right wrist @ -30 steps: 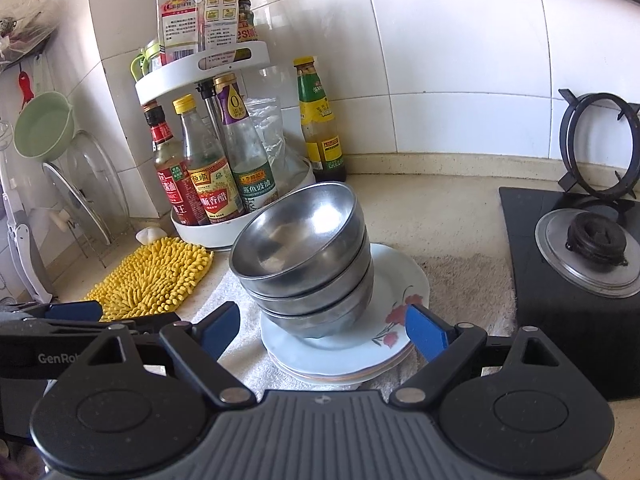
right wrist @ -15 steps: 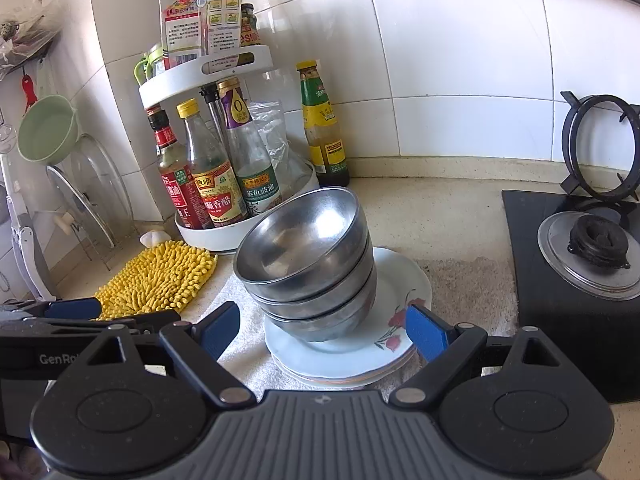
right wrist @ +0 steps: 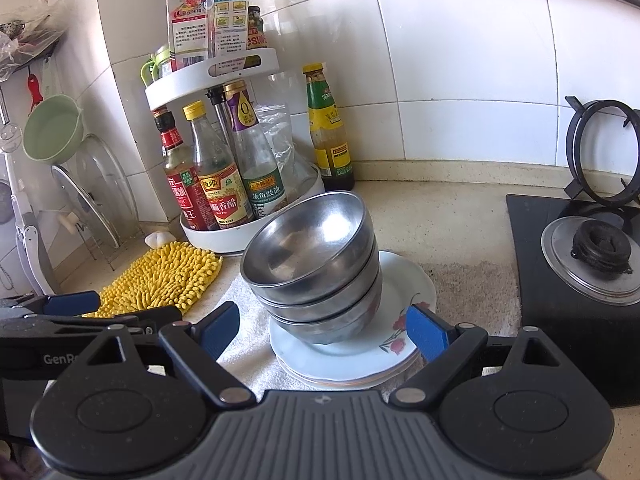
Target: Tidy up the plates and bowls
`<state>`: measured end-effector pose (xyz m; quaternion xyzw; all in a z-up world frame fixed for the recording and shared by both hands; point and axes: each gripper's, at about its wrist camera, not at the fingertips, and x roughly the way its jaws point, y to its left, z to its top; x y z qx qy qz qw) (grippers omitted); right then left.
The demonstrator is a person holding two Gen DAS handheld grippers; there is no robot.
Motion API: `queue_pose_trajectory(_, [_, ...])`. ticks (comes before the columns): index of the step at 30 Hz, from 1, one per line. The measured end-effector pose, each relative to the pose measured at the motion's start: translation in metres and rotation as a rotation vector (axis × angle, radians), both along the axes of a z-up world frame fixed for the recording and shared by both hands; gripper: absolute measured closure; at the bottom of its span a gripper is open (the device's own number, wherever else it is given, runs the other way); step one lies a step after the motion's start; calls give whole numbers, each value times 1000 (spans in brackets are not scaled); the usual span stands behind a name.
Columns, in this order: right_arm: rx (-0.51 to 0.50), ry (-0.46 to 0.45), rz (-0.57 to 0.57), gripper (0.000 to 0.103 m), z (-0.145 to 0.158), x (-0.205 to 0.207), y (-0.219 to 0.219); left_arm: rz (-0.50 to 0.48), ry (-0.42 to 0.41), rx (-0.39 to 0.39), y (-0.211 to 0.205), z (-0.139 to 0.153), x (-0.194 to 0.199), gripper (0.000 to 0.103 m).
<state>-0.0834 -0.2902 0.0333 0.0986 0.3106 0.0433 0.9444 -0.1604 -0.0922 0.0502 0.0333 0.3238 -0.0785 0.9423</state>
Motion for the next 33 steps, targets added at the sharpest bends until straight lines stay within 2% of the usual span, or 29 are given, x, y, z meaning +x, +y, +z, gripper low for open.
queue_pose_trajectory(5, [-5,-11,5,8,3,-1,2,7,-25,12,0,3,-3,0])
queue_pose_trajectory(10, [-2,-30,18,8,7,-2,4,32,-102,67,-2,10,-13,0])
queue_pose_trajectory(14, [-8,-44,30,8,12,-3,6,34,-133,77,0,15,-16,0])
queue_pose_trajectory(26, [-40,-14,32,8,9,-1,7,19,-83,22,5,11,-10,0])
queue_pose_trajectory(33, [-43,25,20,8,1,0,2,4,-40,24,0,2,-7,0])
